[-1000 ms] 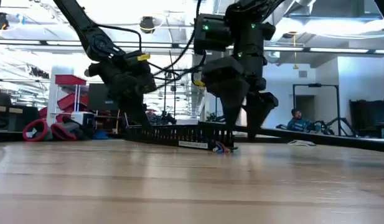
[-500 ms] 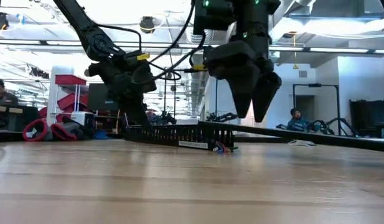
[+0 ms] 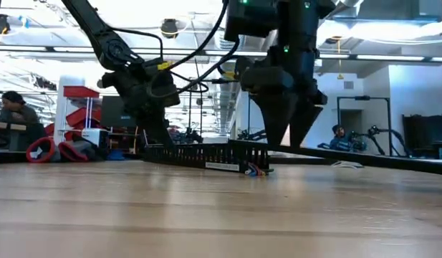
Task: Ziptie cables
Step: Close the black cable duct
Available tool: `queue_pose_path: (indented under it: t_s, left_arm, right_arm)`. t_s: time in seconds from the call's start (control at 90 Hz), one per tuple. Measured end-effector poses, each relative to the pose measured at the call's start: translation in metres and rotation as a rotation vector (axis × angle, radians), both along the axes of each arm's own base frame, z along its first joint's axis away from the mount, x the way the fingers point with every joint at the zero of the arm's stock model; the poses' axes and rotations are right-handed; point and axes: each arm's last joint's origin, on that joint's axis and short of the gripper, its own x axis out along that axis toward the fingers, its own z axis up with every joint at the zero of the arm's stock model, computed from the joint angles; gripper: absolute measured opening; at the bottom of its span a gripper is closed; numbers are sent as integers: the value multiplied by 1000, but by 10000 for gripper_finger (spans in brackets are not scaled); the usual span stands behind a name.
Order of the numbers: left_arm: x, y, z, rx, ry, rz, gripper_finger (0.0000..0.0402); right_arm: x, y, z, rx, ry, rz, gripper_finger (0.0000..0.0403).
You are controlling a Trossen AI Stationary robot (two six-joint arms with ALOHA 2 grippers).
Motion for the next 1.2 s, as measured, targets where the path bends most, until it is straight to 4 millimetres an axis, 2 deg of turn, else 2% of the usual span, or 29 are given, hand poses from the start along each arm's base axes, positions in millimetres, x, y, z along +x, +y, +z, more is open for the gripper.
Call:
queue_pose_path:
  t_s: [0.222,0.644,0.922,1.089,1.2]
  left_arm:
    - [0,0,0,-1,1,0,101]
    - [-1,0,0,-8,7,3,101]
    - [-1,0,0,-10,7,6,101]
    - [-1,0,0,-10,7,6,101]
    - [0,0,0,-10,7,6,101]
  right_arm:
    - [0,-2,-5,1,-12,-7,321]
    - [0,-6,-9,40,-18,-38,234]
    - [5,-5,3,73,-34,-81,236]
    - [-1,-5,3,69,22,-114,237]
    - [2,-6,3,90,-4,-118,237]
